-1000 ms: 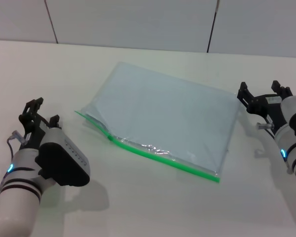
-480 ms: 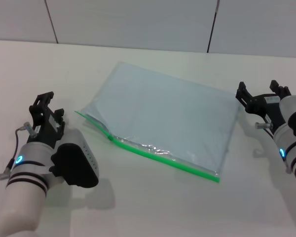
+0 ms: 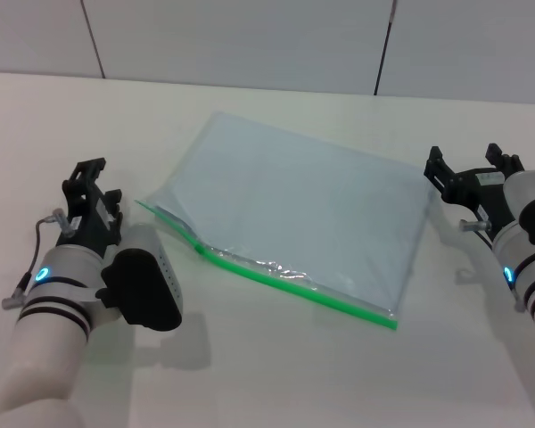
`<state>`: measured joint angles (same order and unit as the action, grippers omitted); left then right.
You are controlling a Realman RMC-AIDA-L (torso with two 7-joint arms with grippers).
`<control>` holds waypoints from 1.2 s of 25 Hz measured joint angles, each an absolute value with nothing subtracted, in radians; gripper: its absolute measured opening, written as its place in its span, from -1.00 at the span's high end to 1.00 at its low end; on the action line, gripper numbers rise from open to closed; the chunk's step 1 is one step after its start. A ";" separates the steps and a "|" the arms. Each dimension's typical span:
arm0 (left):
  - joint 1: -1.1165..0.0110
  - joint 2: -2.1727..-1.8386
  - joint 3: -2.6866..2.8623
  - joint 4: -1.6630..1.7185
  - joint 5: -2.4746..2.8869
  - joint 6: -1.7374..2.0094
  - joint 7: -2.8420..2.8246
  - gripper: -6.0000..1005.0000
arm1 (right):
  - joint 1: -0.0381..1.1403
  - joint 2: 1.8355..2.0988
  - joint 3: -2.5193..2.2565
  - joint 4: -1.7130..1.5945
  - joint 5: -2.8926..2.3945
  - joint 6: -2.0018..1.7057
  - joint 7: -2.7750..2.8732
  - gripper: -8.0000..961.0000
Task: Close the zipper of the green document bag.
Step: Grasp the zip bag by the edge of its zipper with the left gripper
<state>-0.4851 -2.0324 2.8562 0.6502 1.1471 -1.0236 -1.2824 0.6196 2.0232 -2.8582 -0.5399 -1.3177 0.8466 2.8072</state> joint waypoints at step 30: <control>-0.533 -2.037 2.858 0.609 1.154 -0.896 -1.224 -0.07 | 0.631 2.023 -2.858 -0.545 -1.318 0.847 2.807 -0.80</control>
<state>-0.5330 -2.0371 2.8577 0.6089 1.1540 -0.8957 -1.2236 0.6305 2.0232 -2.8577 -0.5446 -1.3177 0.8468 2.8072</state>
